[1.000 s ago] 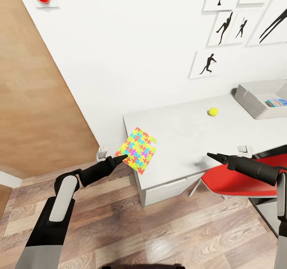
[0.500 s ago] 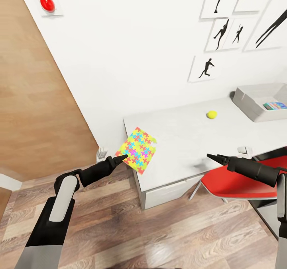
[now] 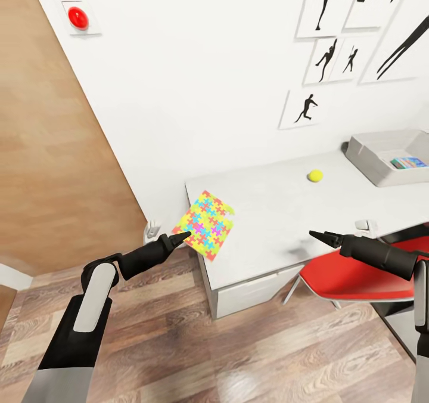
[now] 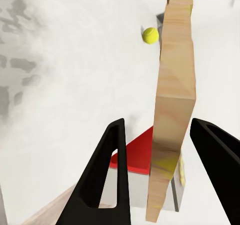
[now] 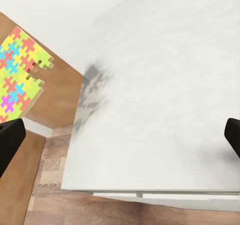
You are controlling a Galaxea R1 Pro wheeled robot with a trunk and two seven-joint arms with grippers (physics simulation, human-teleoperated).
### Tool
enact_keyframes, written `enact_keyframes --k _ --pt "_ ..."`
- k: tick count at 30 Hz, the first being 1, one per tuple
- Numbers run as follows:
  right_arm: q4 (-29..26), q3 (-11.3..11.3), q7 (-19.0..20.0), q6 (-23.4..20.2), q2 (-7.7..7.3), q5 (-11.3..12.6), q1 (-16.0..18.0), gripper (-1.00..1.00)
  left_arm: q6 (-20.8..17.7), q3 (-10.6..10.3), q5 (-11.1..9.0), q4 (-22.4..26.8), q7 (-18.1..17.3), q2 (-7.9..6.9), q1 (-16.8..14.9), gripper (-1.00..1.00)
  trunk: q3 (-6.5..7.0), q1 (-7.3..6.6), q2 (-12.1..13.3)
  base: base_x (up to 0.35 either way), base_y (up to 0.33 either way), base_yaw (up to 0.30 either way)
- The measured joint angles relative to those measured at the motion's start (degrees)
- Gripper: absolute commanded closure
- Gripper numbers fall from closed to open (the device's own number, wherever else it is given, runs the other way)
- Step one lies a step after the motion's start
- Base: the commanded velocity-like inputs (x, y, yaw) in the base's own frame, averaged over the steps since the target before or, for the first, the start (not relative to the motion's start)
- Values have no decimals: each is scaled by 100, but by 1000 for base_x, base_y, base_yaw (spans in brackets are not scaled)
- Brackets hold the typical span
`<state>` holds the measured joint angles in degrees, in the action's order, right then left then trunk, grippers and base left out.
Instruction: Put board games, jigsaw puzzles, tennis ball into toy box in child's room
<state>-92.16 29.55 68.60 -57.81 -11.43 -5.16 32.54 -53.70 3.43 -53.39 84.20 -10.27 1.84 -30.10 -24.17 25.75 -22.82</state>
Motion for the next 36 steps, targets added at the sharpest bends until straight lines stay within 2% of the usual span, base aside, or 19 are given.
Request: enact_keyframes --k 36 --pt "0 0 0 0 6 0 0 -100 0 0 15 -1 6 0 2 100 337 0 0 0 0 0"
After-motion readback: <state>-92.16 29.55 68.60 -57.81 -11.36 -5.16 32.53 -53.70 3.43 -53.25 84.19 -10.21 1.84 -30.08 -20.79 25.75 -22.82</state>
